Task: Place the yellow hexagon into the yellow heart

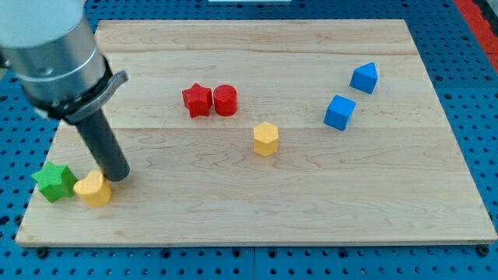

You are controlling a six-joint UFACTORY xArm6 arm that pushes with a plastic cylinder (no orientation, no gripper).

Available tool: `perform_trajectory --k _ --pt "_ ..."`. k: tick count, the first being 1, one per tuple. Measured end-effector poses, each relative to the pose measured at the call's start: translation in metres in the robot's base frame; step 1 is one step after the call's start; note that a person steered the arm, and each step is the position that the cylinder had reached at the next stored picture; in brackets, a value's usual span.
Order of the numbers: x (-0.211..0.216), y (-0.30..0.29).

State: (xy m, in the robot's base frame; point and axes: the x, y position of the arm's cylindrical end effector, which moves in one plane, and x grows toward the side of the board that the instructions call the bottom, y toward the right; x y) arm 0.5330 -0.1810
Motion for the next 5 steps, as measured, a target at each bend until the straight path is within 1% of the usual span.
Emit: perform_trajectory --k 1,2,3,4,5 --pt "-0.002 0.105" --pt "-0.007 0.245" --pt "-0.045 0.277" --pt "-0.081 0.244" --pt "-0.033 0.16"
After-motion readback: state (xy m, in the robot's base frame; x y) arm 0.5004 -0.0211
